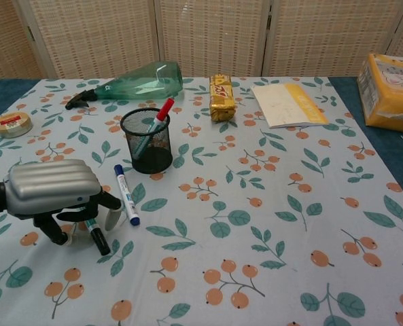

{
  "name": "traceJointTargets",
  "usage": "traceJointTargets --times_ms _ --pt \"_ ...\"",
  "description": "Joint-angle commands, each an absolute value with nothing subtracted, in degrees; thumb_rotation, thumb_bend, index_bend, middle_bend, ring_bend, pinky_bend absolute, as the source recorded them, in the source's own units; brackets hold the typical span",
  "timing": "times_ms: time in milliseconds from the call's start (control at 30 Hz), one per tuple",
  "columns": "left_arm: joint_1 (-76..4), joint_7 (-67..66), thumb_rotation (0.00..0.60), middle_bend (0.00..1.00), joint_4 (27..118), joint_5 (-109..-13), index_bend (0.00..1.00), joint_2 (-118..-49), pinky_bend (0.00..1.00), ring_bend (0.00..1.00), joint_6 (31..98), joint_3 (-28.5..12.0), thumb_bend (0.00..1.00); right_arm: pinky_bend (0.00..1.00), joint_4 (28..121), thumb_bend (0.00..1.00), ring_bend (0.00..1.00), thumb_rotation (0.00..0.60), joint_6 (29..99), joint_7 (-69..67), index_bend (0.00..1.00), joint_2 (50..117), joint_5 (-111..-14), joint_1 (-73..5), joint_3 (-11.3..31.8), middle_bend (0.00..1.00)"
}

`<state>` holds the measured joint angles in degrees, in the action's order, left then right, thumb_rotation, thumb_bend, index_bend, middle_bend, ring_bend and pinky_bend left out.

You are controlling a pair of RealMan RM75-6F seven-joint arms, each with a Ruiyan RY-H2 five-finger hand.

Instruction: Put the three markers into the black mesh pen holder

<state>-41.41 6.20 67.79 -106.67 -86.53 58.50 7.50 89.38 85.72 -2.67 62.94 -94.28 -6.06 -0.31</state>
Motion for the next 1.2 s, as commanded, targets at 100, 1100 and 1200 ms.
traceJointTargets --times_ms 100,1100,1200 --pt "-41.66 6.43 0.600 0.94 66.36 -106.41 0.51 -87.68 0.94 0.94 58.76 8.08 0.37 0.11 89.17 0.16 0.05 0.600 86.55 -3.02 0.02 62.84 -94.57 -5.73 -0.26 0.04" --pt "-42.58 20.22 0.600 0.97 96.99 -67.05 0.72 -71.53 0.95 0.95 57.06 -15.67 0.37 0.11 88.63 0.15 0.05 0.600 86.21 -3.65 0.02 62.97 -95.26 -6.03 -0.35 0.04" --pt "-44.48 19.87 0.600 0.97 95.68 -62.98 0.70 -73.10 0.95 0.95 54.23 -17.47 0.37 0.11 88.69 0.16 0.05 0.600 85.99 -3.22 0.02 63.12 -94.93 -6.12 -0.19 0.04"
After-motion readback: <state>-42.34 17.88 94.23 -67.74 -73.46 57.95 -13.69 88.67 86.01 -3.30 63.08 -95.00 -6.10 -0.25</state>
